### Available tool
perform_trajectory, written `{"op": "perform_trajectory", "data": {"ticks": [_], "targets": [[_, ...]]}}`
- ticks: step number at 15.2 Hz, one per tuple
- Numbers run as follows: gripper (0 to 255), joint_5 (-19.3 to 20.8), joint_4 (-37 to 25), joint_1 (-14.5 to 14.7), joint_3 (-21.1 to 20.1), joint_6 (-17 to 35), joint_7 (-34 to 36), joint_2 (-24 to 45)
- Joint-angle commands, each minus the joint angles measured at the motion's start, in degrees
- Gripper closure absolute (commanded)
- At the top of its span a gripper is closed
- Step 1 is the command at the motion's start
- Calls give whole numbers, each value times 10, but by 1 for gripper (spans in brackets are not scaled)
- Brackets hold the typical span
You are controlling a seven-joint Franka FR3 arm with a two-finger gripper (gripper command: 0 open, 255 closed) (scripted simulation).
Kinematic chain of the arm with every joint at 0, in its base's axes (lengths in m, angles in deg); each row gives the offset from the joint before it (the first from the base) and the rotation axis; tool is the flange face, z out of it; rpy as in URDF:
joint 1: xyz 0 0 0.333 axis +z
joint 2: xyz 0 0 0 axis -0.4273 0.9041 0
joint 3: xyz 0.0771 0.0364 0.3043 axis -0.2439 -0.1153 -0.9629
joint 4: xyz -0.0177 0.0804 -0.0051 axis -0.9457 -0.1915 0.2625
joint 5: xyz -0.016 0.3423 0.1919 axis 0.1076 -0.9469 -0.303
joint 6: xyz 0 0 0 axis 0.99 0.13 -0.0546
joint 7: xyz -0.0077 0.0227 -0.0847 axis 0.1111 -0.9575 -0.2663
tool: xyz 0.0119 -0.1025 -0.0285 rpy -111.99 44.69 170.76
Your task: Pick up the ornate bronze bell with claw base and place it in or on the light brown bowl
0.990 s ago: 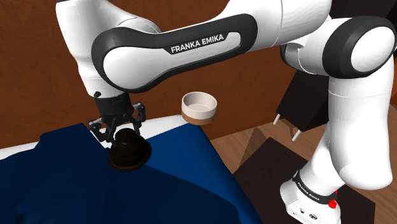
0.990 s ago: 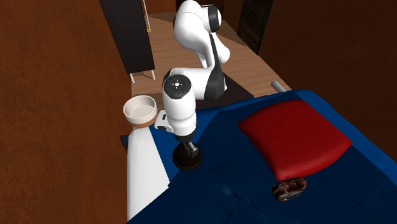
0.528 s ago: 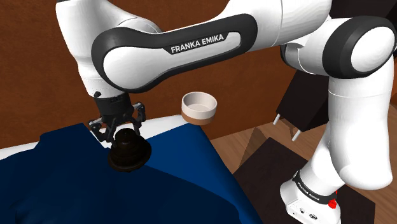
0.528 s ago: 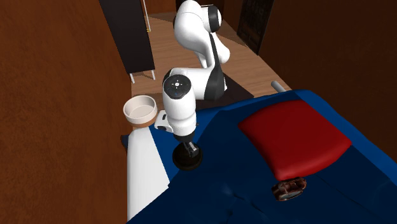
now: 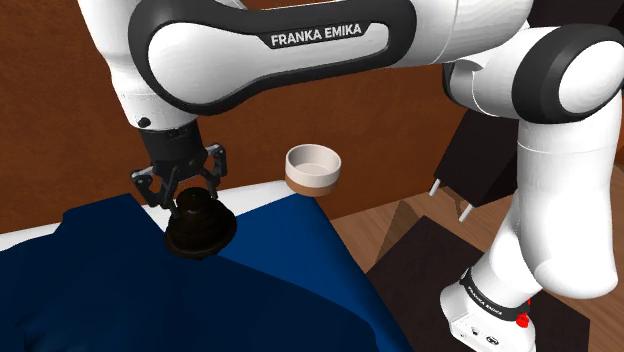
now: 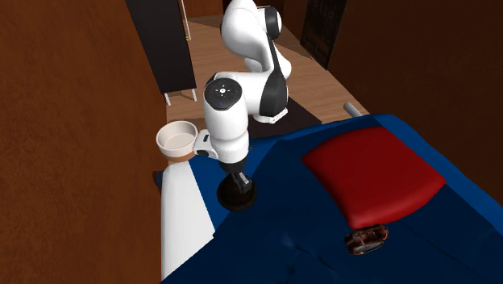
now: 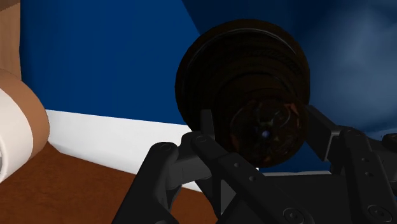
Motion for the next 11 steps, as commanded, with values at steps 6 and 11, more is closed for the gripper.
{"op": "perform_trajectory", "data": {"ticks": [6,11], "targets": [[255,1,-62,11,-1,-56,-4,5],[255,5,-117,22,0,-100,-5,14]]}}
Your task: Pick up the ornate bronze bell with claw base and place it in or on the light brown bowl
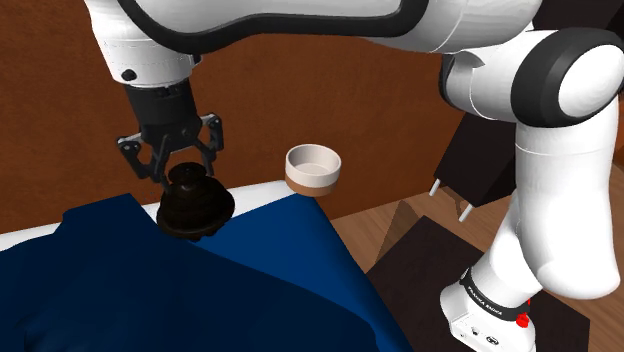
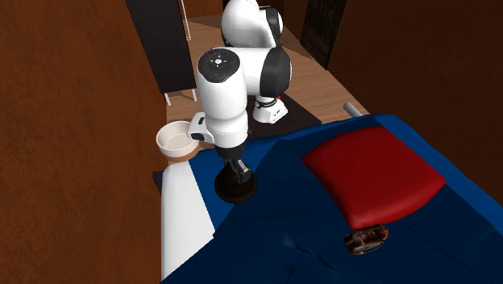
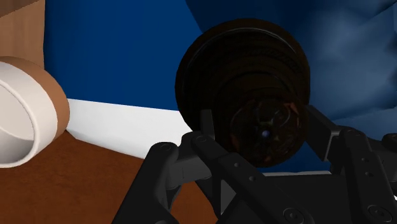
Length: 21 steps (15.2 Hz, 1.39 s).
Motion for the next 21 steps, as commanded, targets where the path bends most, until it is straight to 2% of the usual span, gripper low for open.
{"op": "perform_trajectory", "data": {"ticks": [1,11,15,21], "targets": [[255,3,-30,8,0,-22,0,7],[255,25,-184,52,8,-127,-6,54],[255,-14,-56,-33,1,-85,-46,-35],[255,-60,53,-125,12,-58,-125,-128]]}}
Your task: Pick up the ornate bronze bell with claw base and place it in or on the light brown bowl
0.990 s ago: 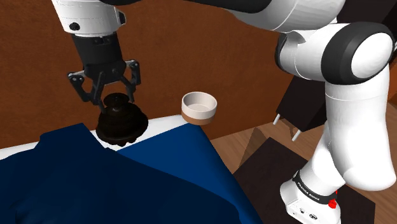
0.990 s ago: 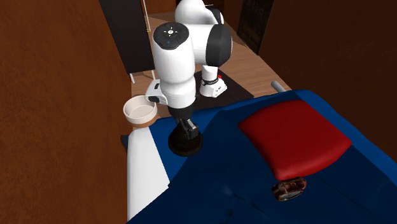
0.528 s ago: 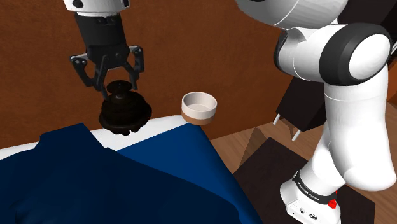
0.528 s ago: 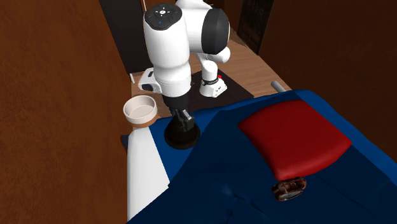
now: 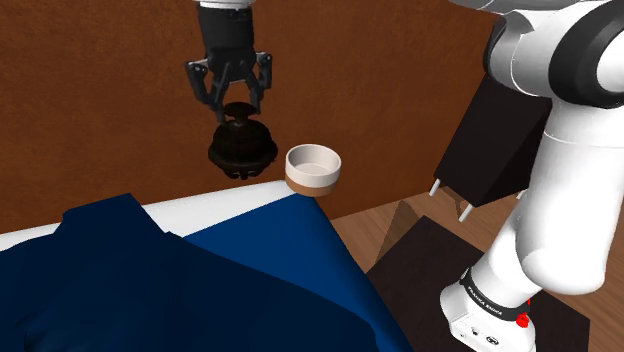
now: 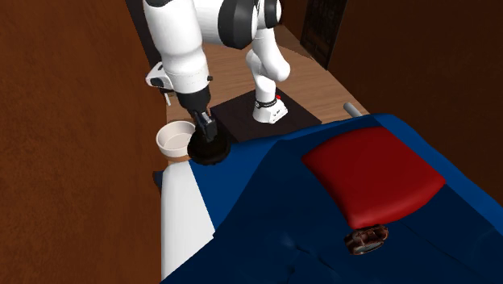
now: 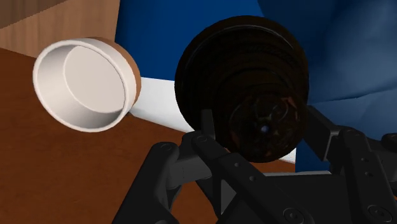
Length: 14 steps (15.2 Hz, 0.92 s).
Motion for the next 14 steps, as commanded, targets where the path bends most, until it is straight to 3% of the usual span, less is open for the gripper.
{"op": "perform_trajectory", "data": {"ticks": [1,7,14], "targets": [[255,-15,33,-27,5,7,-27,-31],[255,-45,87,-93,35,11,-115,-91],[255,-60,108,-153,78,3,-216,-129]]}}
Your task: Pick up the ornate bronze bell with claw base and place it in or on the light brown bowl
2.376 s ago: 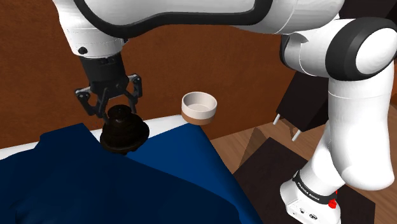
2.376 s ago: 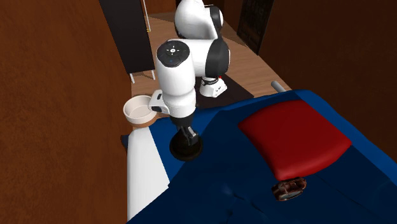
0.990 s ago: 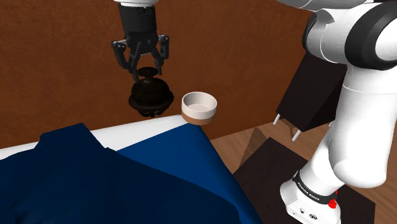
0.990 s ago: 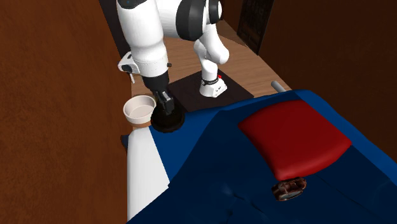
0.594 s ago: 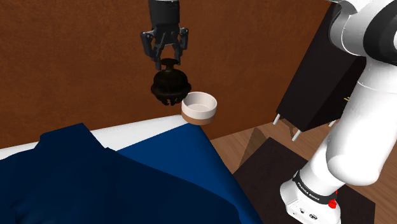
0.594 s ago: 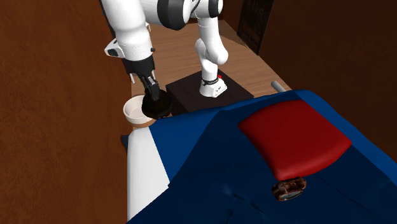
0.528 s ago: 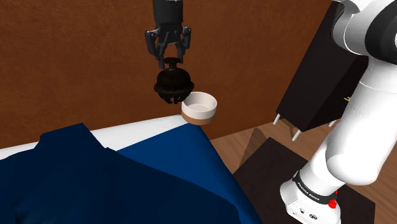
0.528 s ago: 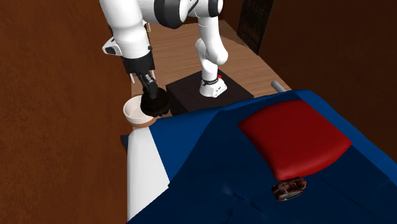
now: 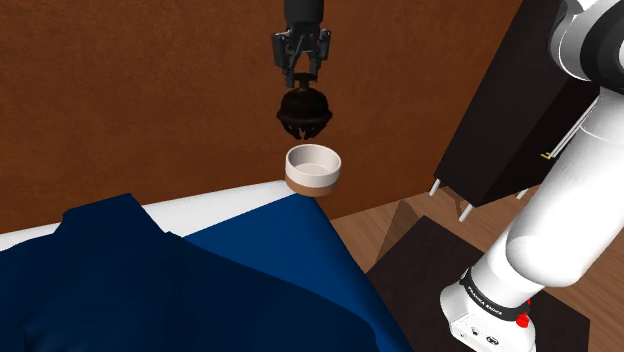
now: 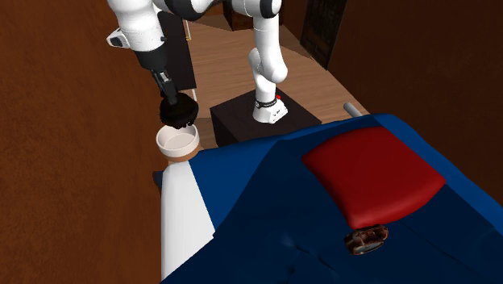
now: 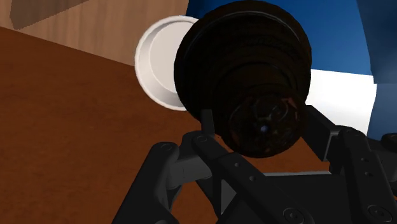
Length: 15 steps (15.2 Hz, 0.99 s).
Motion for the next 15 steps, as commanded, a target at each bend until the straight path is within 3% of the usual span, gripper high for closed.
{"op": "perform_trajectory", "data": {"ticks": [1,5,15], "targets": [[255,-4,5,-17,12,-4,-30,-12],[255,-5,-6,-49,40,-15,-90,-15],[255,-14,106,-54,44,71,-94,-42]]}}
